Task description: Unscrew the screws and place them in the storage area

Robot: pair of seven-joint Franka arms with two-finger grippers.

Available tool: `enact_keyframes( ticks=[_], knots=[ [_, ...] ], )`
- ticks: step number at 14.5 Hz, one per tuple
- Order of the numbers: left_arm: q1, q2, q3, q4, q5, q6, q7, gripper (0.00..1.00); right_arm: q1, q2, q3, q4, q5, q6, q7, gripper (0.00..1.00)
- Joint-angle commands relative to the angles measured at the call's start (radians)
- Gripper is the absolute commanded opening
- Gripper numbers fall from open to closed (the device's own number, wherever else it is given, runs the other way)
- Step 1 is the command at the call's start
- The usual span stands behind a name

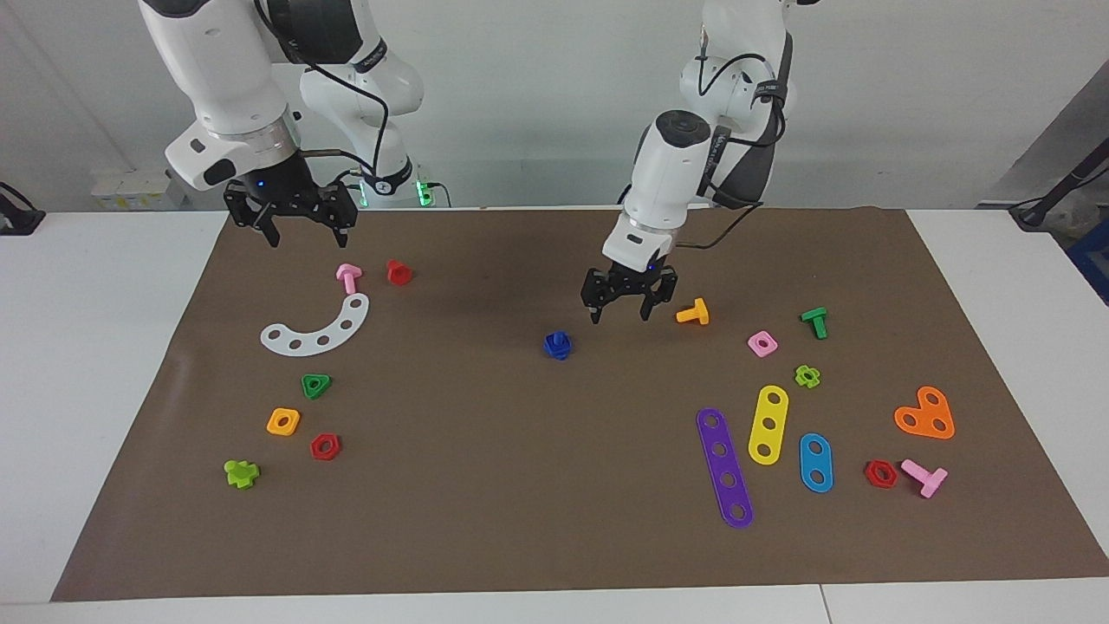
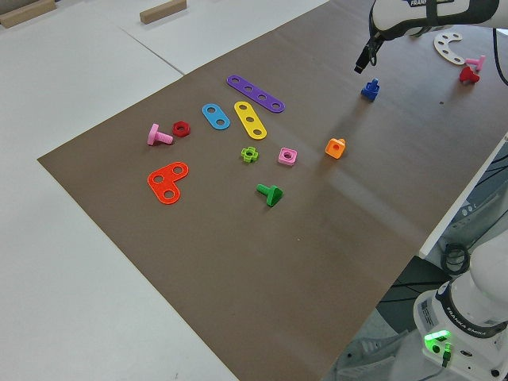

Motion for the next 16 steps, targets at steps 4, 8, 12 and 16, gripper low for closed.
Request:
enact_keyframes(
  ticks=[4, 8, 12, 16],
  knots=[
    [-0.086, 0.144, 0.018, 0.03, -0.015, 0.082, -0.04, 0.94, -0.012, -0.024, 0.006, -0.029, 0.0, 0.007, -0.015, 1.0],
    [-0.087, 0.16, 0.018, 0.03, -0.015, 0.089, -0.041, 0.88, -0.011, -0.024, 0.006, -0.029, 0.0, 0.01, -0.015, 1.0],
    [-0.093, 0.167, 0.018, 0.029, -0.017, 0.089, -0.043, 0.82, -0.012, -0.024, 0.006, -0.029, 0.0, 0.01, -0.017, 1.0],
    [-0.093, 0.172, 0.018, 0.027, -0.017, 0.089, -0.066, 0.79, -0.014, -0.024, 0.006, -0.029, 0.0, 0.01, -0.018, 1.0]
  ],
)
